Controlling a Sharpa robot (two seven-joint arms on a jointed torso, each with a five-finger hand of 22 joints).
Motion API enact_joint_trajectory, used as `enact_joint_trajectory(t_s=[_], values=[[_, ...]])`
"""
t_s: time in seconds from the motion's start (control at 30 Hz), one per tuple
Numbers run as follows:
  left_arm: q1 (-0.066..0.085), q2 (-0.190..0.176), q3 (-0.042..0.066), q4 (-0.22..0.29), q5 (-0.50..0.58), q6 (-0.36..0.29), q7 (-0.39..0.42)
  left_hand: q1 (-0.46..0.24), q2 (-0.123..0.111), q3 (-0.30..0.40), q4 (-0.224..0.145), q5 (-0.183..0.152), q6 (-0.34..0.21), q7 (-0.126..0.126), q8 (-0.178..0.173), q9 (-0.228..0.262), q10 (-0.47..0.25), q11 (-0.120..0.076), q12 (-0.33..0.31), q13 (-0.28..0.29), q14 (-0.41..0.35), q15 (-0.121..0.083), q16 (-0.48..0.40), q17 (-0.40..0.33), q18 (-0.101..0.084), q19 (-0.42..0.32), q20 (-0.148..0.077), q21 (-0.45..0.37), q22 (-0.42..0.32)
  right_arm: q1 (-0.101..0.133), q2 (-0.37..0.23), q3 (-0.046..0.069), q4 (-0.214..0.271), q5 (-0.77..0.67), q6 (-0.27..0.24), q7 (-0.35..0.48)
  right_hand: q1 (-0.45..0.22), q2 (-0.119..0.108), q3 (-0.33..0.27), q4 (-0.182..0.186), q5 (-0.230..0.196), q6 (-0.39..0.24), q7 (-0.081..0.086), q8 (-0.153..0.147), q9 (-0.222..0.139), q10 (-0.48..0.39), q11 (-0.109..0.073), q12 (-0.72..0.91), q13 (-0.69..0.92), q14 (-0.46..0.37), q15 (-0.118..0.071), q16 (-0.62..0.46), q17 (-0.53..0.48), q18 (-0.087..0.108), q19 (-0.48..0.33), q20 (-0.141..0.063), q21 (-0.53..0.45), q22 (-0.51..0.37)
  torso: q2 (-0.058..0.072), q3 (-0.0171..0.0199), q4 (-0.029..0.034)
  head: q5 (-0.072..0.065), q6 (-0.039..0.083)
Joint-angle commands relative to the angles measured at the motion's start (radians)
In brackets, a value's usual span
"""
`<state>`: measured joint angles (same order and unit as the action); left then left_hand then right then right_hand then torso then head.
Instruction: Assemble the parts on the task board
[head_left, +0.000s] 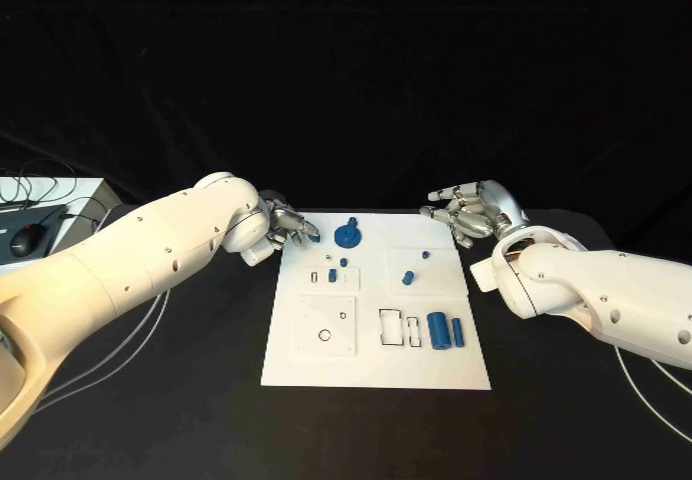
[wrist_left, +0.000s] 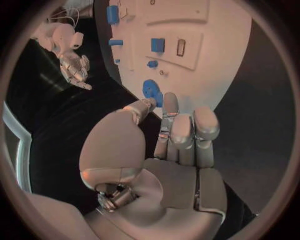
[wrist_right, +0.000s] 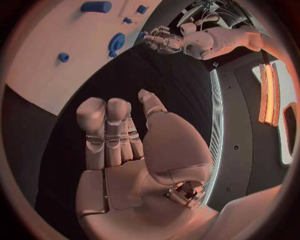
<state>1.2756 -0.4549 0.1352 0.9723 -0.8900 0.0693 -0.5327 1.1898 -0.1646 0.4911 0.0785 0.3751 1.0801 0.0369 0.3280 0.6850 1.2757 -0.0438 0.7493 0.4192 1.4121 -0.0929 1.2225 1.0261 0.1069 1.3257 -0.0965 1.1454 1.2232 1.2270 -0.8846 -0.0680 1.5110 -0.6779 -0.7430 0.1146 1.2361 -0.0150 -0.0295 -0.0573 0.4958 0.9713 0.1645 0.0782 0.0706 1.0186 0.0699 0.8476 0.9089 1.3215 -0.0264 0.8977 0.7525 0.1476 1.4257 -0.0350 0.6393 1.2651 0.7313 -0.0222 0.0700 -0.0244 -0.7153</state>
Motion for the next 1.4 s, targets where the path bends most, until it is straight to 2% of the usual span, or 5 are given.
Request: enact_joint_trajectory(t_s=[0.03, 0.27, 0.57, 0.87, 1.4], values=[[0.001, -0.023, 0.001, 0.047, -0.011, -0.017, 0.018, 0.005, -0.011, 0.129, -0.137, 0.010, 0.013, -0.003, -0.008, -0.005, 0.023, -0.014, -0.007, -0.001, 0.001, -0.009, 0.003, 0.003, -0.009, 0.002, -0.009, 0.005, 0.002, 0.009, 0.006, 0.001, -0.024, 0.136, 0.010, 0.131, 0.019, -0.003, -0.003, -0.015, 0.000, -0.020, 0.003, 0.023, 0.001, -0.043, -0.013, -0.040, -0.110, -0.032, 0.010, -0.063, -0.073, 0.015, -0.024, 0.007, -0.279, -0.137, -0.009, -0.0004, 0.0041, 0.002, -0.003], [-0.001, -0.102, -0.001, 0.188, -0.035, -0.038, -0.002, 0.008, -0.014, 0.125, -0.139, 0.036, 0.024, -0.003, -0.021, -0.005, 0.029, -0.015, -0.017, 0.002, 0.002, -0.011, 0.000, 0.003, -0.011, 0.006, -0.013, 0.010, 0.007, 0.035, 0.027, 0.001, -0.106, 0.323, 0.079, 0.260, 0.059, 0.025, 0.038, -0.046, -0.017, -0.027, 0.009, 0.061, -0.002, -0.059, 0.020, -0.330, -0.458, -0.230, 0.067, -0.335, -0.266, -0.035, -0.230, 0.066, -0.548, -0.346, -0.019, -0.0011, 0.0043, 0.006, -0.001], [-0.013, -0.161, -0.010, 0.293, -0.058, -0.073, -0.031, 0.012, -0.016, 0.073, -0.145, 0.153, 0.035, -0.005, -0.026, 0.001, 0.038, -0.018, -0.020, 0.007, 0.005, -0.014, 0.005, 0.010, -0.015, 0.015, -0.019, 0.021, 0.016, 0.044, 0.046, 0.001, -0.165, 0.393, 0.133, 0.329, 0.033, -0.011, 0.136, -0.067, -0.006, 0.000, 0.028, -0.016, -0.006, 0.095, 0.067, -0.751, -0.850, -0.185, 0.139, -0.794, -0.604, -0.061, -0.428, 0.139, -0.576, -0.618, -0.027, -0.0023, 0.0081, 0.011, -0.012], [-0.033, -0.172, -0.045, 0.335, -0.099, -0.144, -0.043, 0.010, -0.018, 0.058, -0.147, 0.175, 0.051, -0.009, -0.041, -0.003, 0.051, -0.021, -0.032, 0.011, 0.005, -0.016, 0.010, 0.013, -0.019, 0.018, -0.022, 0.027, 0.021, 0.046, 0.069, 0.001, -0.200, 0.394, 0.153, 0.349, 0.046, 0.010, 0.061, -0.076, 0.007, -0.208, 0.045, -0.025, -0.017, -0.057, 0.111, -0.791, -0.850, -0.438, 0.194, -0.842, -0.697, -0.065, -0.688, 0.265, -0.577, -1.029, -0.034, -0.0030, 0.0137, 0.019, -0.022], [-0.065, -0.149, -0.097, 0.325, -0.127, -0.194, -0.048, 0.003, -0.017, 0.065, -0.149, 0.176, 0.058, -0.011, -0.051, -0.001, 0.059, -0.022, -0.045, 0.014, 0.005, -0.017, 0.004, 0.001, -0.020, 0.019, -0.025, 0.024, 0.020, 0.046, 0.099, 0.000, -0.230, 0.352, 0.121, 0.380, 0.057, -0.002, 0.046, -0.074, 0.006, -0.310, 0.051, -0.031, -0.022, -0.205, 0.128, -0.798, -0.859, -0.464, 0.208, -0.844, -0.699, -0.062, -0.689, 0.258, -0.573, -1.203, -0.029, -0.0012, 0.0118, 0.018, -0.023]])
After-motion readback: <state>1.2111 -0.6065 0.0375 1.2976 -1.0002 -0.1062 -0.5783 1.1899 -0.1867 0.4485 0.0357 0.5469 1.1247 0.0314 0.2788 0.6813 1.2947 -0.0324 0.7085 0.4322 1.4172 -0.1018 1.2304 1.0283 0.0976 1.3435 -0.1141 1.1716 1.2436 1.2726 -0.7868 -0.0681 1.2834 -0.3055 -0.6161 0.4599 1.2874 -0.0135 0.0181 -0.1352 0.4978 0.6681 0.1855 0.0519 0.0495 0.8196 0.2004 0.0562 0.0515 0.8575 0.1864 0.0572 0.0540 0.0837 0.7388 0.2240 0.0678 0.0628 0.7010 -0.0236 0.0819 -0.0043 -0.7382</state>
